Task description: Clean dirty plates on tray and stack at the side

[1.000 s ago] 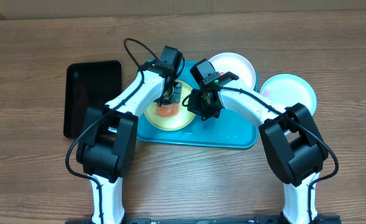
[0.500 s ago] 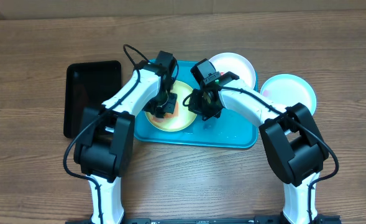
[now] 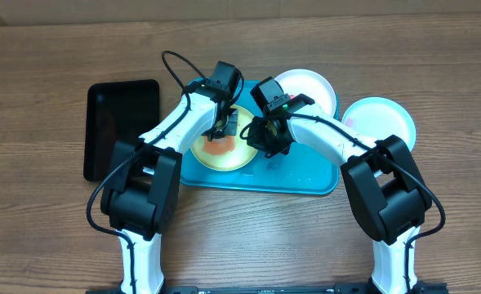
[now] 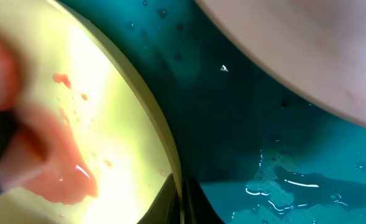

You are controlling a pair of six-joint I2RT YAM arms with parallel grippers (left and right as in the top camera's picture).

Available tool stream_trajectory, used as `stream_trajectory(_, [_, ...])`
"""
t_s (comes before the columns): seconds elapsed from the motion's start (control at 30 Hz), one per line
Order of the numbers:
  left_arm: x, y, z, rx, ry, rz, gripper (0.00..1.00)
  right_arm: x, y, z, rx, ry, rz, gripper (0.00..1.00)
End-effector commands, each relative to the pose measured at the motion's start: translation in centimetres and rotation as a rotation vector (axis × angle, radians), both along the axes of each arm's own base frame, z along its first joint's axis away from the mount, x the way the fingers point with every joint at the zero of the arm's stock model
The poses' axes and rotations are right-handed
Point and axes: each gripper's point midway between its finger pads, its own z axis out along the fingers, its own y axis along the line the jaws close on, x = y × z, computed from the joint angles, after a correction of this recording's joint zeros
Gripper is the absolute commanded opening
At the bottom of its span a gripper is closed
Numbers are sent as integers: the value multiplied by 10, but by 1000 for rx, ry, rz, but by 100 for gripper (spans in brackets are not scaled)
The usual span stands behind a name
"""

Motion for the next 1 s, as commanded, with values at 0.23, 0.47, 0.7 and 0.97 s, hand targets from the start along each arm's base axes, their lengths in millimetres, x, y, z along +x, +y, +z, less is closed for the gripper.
stream_trajectory(0.23, [-55,-4,-17,-24,247,-101,4,4,2,4,3,-16,-2,4])
stream_trajectory(0.47, [-69,-64,-9,-347,296,-358,4,4,2,4,5,-14,-1,4])
stream_trajectory(0.7, [-10,-39,-11,-198,72,-182,4,4,2,4,5,-13,-1,4])
stream_trajectory(0.97, [-3,46,-3,200,-27,168,4,3,2,4,3,-11,-1,4])
